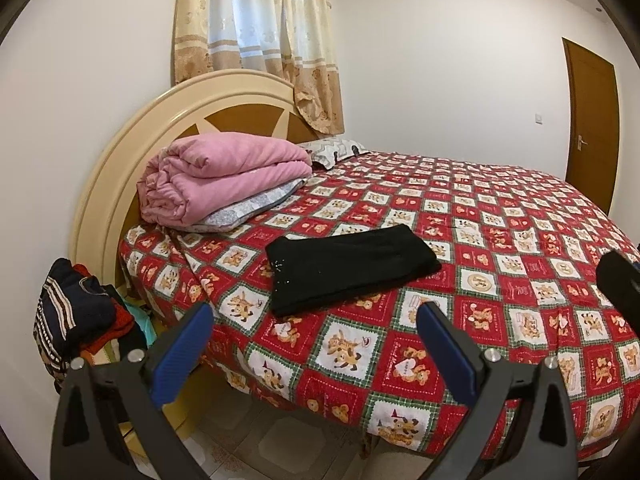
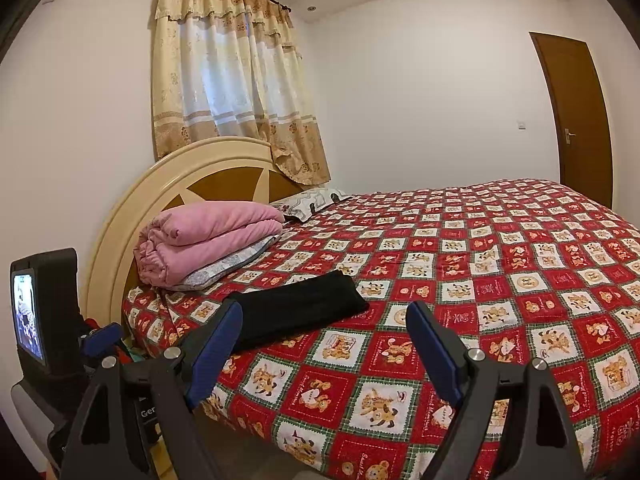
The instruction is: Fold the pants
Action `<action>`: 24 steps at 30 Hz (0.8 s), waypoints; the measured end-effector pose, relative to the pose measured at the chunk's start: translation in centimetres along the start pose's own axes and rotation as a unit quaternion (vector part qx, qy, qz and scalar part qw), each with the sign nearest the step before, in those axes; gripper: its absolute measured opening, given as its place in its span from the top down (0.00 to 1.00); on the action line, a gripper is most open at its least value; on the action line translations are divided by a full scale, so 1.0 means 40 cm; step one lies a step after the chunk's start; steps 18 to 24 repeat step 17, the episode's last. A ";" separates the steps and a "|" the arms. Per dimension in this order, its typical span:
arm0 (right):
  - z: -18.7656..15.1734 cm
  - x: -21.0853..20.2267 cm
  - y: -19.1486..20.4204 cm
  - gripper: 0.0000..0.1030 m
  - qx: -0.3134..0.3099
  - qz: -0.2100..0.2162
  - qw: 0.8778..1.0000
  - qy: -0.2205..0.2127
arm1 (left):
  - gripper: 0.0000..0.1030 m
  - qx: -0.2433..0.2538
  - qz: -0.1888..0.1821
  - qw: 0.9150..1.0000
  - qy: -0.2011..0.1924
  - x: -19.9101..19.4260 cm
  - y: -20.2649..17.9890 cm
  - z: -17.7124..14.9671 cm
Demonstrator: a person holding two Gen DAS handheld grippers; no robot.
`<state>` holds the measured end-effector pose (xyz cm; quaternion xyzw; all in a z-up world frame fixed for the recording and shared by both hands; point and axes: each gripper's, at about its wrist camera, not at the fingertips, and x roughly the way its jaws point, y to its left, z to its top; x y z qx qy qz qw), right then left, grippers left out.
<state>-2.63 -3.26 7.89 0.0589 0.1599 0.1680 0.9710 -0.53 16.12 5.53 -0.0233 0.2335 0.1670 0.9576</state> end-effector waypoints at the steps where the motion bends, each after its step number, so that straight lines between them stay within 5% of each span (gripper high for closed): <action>1: -0.001 0.000 0.000 0.17 0.000 0.000 1.000 0.000 | 0.00 -0.002 -0.001 1.000 0.004 0.002 0.002 0.001; 7: -0.002 0.000 0.000 0.17 0.000 -0.001 1.000 -0.001 | 0.00 -0.005 0.015 1.000 0.014 0.012 0.003 0.005; 13: -0.001 0.002 0.002 0.17 -0.002 -0.002 1.000 -0.001 | 0.00 -0.012 -0.021 1.000 0.016 0.016 0.005 0.003; 24: -0.001 0.004 -0.003 0.17 -0.001 -0.002 1.000 0.000 | 0.00 -0.006 -0.023 1.000 0.013 0.013 -0.003 0.004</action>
